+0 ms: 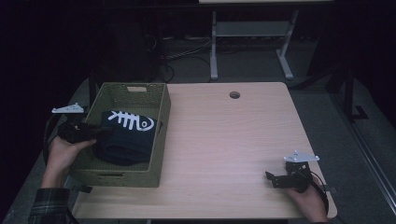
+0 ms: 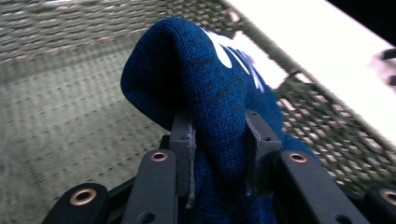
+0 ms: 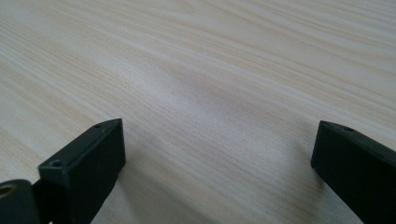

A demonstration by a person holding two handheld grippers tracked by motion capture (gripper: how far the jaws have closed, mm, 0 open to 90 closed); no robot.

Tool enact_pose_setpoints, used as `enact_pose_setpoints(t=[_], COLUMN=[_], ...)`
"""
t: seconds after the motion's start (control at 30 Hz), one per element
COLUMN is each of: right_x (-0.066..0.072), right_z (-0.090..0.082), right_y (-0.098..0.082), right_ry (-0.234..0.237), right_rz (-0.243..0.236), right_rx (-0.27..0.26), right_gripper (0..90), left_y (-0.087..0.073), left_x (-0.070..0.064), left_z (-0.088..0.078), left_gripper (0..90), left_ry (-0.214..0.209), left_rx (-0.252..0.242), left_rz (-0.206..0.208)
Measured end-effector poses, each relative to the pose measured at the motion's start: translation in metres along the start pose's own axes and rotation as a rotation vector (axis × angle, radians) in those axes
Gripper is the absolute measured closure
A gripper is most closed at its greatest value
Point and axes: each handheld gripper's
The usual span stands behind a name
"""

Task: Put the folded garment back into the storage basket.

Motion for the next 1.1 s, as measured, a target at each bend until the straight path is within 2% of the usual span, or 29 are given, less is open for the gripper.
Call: enact_pose_setpoints(t=[0.13, 0.23, 0.47, 0.73, 1.0, 1.1], right_x=[0.0, 0.0, 0.0, 0.0, 0.0, 0.0], right_z=[0.0, 0.0, 0.0, 0.0, 0.0, 0.0], right_y=[0.0, 0.0, 0.0, 0.0, 0.0, 0.0], right_ry=[0.0, 0.0, 0.0, 0.0, 0.0, 0.0], right_rz=[0.0, 0.0, 0.0, 0.0, 0.0, 0.0], right_rx=[0.0, 0.0, 0.0, 0.0, 0.0, 0.0], right_gripper=[2.5, 2.6, 2.6, 2.5, 2.6, 2.6], left_y=[-0.002, -0.003, -0.004, -0.002, -0.002, -0.002], left_x=[0.009, 0.013, 0.017, 0.021, 0.021, 0.019], left_z=[0.006, 0.01, 0.011, 0.007, -0.005, -0.009], left_gripper=[65.8, 63.9, 59.8, 47.6, 37.0, 34.5], left_ry=[0.035, 0.081, 0.129, 0.207, 0.281, 0.277], left_rx=[0.026, 0.051, 0.059, 0.081, 0.046, 0.031], left_rz=[-0.013, -0.015, -0.017, -0.026, -0.043, -0.043])
Point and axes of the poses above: each handheld gripper's, and its own axes: z roughly forward along the jaws, y roughly out of its top, x roughly to its left, and after that the axes turned 5 degrees about -x, right-handed
